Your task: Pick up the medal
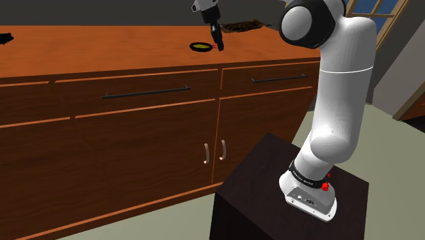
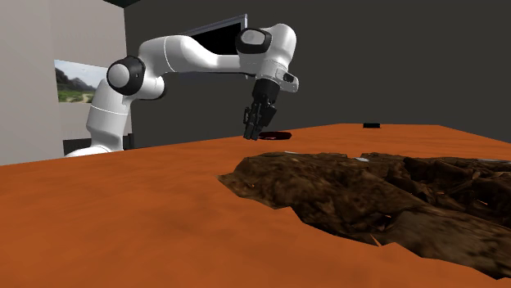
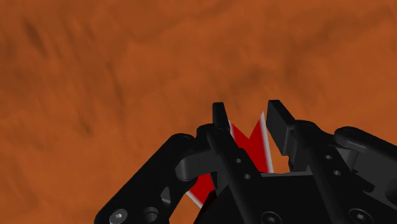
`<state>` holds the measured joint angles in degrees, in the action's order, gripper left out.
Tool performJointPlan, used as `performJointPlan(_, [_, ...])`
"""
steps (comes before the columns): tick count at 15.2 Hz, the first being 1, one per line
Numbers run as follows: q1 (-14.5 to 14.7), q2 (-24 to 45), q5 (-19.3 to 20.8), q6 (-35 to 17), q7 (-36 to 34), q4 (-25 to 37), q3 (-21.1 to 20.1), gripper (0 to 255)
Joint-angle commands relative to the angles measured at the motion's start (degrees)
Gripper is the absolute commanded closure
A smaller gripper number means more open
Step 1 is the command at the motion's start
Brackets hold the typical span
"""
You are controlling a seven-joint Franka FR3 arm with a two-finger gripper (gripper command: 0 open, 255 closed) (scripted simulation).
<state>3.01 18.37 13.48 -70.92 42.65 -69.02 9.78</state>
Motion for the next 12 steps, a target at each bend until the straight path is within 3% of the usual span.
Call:
performJointPlan(1, [0.0, 0.0, 0.0, 0.0, 0.0, 0.0, 0.0, 255])
performJointPlan(6, [-0.2, 1.7, 0.1, 3.8, 1.2, 5.6, 0.1, 255])
performJointPlan(12, [-0.6, 5.8, 0.2, 10.6, 3.4, 16.7, 0.5, 255])
